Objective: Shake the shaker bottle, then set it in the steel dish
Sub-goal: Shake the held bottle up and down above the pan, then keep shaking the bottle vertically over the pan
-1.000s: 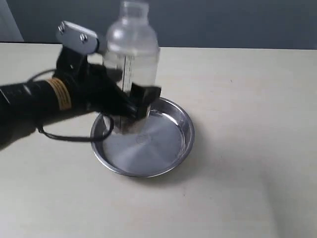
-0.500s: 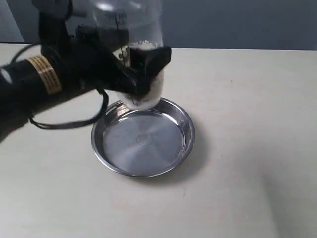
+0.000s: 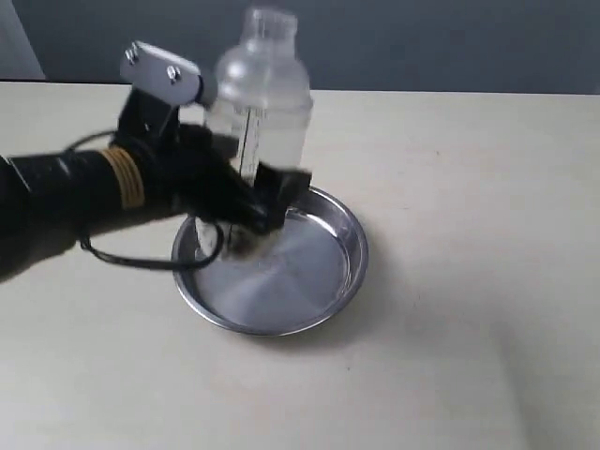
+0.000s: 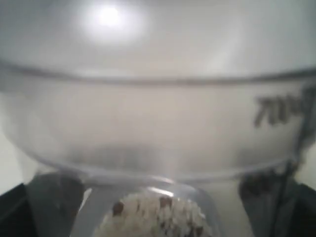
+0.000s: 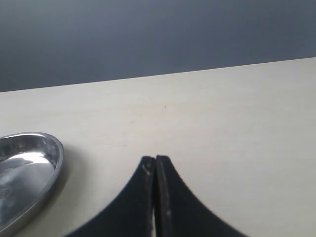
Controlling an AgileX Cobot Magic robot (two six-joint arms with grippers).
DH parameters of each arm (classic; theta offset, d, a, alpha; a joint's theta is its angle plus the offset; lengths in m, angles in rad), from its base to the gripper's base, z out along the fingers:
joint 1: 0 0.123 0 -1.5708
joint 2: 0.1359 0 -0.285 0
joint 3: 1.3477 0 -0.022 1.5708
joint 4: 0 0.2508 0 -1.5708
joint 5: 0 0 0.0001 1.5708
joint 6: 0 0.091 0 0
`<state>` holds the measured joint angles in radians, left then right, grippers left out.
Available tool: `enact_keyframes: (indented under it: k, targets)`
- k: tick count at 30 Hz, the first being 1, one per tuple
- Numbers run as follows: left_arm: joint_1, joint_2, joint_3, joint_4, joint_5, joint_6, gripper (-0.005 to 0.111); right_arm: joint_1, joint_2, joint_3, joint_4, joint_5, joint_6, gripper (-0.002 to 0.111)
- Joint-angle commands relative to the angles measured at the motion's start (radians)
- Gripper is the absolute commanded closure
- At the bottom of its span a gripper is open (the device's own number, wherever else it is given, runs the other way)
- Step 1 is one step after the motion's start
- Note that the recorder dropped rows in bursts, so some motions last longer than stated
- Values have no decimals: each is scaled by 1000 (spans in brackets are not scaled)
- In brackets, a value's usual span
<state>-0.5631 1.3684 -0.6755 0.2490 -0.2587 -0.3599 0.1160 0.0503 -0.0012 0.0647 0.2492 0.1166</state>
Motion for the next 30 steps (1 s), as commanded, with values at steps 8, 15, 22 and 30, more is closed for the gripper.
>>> enact_keyframes:
  k: [8, 15, 22, 30]
  targets:
    - [-6, 2, -83, -26, -42, 20, 106, 2, 4, 1, -4, -13, 0, 109]
    - [-9, -18, -51, -54, -110, -3, 106, 2, 4, 1, -4, -13, 0, 109]
    - [-16, -30, -60, -16, -222, 11, 106, 2, 4, 1, -4, -13, 0, 109]
    - [-16, 117, 33, -103, -260, 20, 106, 2, 4, 1, -4, -13, 0, 109]
